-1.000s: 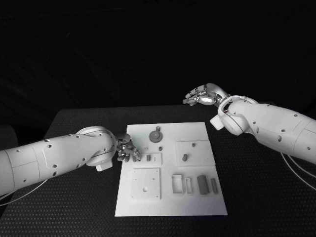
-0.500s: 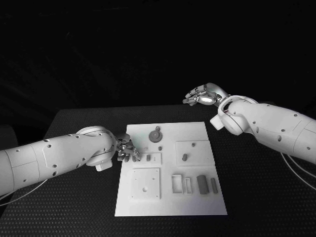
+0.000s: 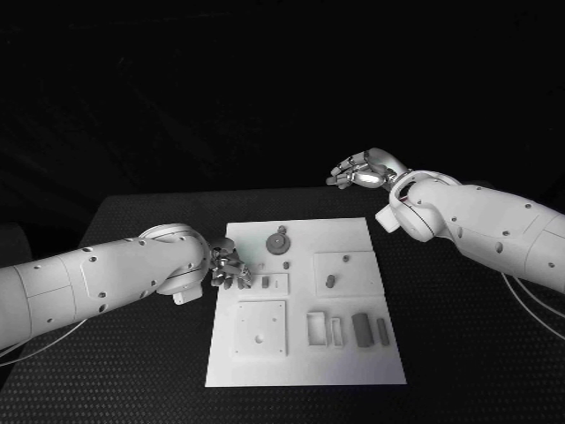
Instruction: Assemble the parts on the task board
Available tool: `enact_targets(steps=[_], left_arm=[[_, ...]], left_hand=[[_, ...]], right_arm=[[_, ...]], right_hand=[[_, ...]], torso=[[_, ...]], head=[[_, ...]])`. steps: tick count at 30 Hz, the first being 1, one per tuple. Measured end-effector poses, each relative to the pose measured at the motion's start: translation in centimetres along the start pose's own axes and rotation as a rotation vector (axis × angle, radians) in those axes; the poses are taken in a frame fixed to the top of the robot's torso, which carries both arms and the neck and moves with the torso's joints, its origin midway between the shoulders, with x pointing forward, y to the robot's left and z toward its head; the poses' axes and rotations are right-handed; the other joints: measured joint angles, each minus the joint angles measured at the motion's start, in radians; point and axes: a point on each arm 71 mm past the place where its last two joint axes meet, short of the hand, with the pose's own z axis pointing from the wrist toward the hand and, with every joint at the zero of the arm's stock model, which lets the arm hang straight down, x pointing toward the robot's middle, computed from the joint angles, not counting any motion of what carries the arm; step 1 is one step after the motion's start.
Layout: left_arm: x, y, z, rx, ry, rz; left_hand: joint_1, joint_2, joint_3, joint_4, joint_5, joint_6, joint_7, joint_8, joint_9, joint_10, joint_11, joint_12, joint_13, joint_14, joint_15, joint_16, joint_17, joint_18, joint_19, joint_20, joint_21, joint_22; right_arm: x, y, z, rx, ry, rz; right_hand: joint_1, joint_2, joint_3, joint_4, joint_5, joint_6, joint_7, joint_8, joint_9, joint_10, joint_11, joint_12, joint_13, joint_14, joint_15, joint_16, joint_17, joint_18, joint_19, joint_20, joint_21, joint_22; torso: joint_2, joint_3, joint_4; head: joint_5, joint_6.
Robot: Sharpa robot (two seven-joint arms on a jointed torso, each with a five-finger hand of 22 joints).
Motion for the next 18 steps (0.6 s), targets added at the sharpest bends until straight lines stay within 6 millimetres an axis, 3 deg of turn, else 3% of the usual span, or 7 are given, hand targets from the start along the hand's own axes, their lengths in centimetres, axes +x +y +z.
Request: enact_targets(steps=[18], left_arm=[[0.03, -0.56, 0.21, -0.009, -0.001, 0.026]], left_hand=[[-0.016, 0.008, 0.0, 0.0, 0.015, 0.015, -0.001, 0.006, -0.003, 0.014, -0.004, 0.0, 0.004, 0.011, 0.0, 0.004, 0.001, 0.0, 0.007, -0.007, 0.0, 0.002]], right_arm=[[0.08, 0.05, 0.03, -0.001, 0.001, 0.001]], right_hand=[[0.0, 0.0, 0.0, 0.0, 0.0, 0.0, 0.0, 0.0, -0.001, 0.0, 0.0, -0.004, 0.0, 0.0, 0.0, 0.0, 0.0, 0.0, 0.0, 0.0, 0.0, 0.001]], torso=[[0.0, 0.0007, -0.0007]], head=[[-0.002, -0.003]])
